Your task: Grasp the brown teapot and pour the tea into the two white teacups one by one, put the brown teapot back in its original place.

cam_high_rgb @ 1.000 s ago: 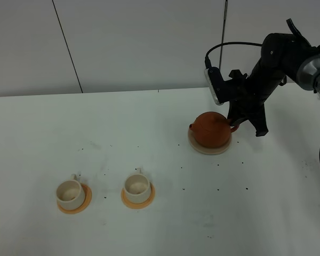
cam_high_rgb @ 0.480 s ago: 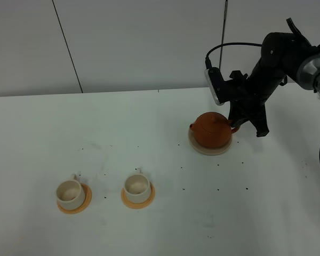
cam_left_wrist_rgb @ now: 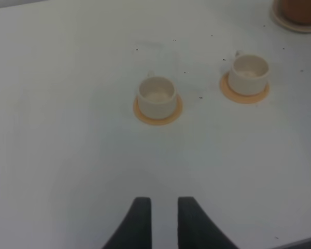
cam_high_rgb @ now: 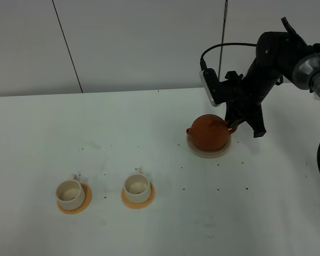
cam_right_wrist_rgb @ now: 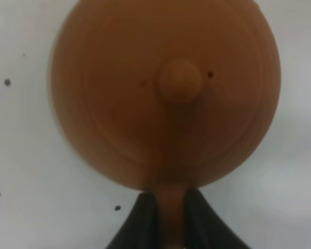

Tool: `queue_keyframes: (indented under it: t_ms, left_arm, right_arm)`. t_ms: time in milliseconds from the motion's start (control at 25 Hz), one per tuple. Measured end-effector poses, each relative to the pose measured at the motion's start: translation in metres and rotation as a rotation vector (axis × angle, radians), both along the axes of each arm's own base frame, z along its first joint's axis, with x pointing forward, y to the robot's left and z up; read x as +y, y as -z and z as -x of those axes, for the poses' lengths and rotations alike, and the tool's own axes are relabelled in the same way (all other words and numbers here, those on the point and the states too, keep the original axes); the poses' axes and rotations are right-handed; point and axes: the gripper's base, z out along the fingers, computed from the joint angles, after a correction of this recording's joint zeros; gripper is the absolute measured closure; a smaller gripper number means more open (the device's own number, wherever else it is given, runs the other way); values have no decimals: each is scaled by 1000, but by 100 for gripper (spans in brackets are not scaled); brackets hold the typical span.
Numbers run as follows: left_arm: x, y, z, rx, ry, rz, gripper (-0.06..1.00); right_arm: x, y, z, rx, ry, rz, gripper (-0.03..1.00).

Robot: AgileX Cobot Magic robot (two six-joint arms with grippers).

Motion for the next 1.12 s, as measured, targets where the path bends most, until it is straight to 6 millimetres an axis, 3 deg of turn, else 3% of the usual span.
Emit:
queue_keyframes:
  t_ms: [680,1120]
  left_arm:
    - [0,0,0,0,0,0,75]
    - [0,0,0,0,0,0,75]
  right_arm:
    - [9,-20,2,5,14,-17,87]
    - [10,-21,3,28,65,-41,87]
